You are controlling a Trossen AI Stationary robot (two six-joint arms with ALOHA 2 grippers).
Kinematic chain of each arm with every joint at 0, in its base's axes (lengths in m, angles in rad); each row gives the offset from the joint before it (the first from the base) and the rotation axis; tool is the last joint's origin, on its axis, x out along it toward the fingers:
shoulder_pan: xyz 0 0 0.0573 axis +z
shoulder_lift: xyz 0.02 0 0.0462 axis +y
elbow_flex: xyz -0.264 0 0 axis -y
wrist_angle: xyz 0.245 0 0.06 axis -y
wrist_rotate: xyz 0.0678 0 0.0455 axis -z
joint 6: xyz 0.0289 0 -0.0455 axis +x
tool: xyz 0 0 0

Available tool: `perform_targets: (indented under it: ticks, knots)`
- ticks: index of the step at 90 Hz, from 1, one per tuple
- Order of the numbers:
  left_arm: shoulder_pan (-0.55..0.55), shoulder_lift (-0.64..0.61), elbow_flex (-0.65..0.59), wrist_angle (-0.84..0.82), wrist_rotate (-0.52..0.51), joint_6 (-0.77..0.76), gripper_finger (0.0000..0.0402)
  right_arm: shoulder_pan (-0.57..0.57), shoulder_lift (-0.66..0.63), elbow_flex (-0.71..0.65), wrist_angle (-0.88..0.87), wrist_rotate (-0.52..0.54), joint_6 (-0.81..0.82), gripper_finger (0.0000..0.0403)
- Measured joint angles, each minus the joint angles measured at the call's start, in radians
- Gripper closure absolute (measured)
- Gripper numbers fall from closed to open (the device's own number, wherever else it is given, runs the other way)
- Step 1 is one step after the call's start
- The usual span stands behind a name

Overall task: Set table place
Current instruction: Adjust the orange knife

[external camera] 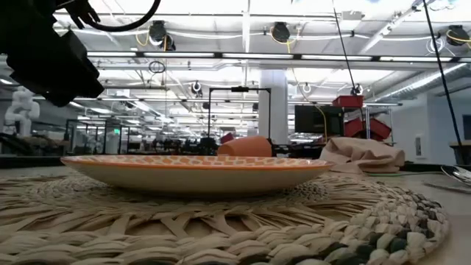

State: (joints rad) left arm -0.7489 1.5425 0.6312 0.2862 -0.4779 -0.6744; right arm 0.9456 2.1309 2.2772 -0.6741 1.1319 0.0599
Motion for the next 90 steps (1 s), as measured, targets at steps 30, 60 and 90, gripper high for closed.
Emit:
perform_targets:
  ticks: [30,60,90]
  knots:
    - [0.016,0.0,0.0,-0.015,-0.025,0.0,0.0274,-0.032,-0.187,-0.051,-0.87,0.078,0.653,0.0341]
    - [0.035,0.0,0.0,-0.023,-0.038,0.003,0.0274,-0.023,-0.581,-0.708,-0.826,0.133,1.172,0.0323]
    - [0.041,0.0,0.0,-0.052,-0.032,0.006,0.0274,-0.095,-0.747,-1.263,-0.404,0.002,1.508,0.0322]
